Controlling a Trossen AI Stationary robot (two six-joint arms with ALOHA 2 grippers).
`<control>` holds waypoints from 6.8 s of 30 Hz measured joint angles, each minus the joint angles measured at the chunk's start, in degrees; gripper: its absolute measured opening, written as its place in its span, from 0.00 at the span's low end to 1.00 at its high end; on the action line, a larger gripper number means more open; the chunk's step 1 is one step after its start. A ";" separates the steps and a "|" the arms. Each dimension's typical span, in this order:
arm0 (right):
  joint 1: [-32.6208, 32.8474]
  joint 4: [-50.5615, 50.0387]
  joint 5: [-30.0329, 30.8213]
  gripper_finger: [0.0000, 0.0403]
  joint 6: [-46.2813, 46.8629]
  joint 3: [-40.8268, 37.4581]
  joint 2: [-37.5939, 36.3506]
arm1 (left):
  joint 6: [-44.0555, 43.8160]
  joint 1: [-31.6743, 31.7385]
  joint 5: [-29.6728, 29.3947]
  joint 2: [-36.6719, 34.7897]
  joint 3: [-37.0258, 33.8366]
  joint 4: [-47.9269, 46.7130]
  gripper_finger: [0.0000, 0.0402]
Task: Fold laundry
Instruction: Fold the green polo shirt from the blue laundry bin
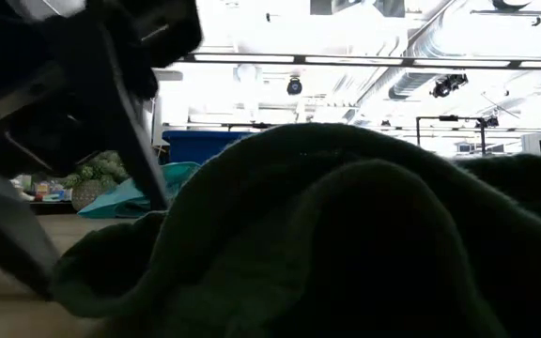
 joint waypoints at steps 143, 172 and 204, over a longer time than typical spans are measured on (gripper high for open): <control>-75.48 16.46 17.56 0.00 -41.27 0.00 -4.84 | 45.51 41.08 -19.58 -28.43 -1.21 -29.32 0.00; -81.40 16.28 9.90 0.28 -51.61 0.00 -1.33 | 57.69 45.19 -15.88 -21.48 -1.31 -27.20 0.00; -80.70 12.42 1.99 0.28 -65.73 0.00 -2.17 | 85.61 52.74 5.13 -23.29 8.23 -34.31 0.49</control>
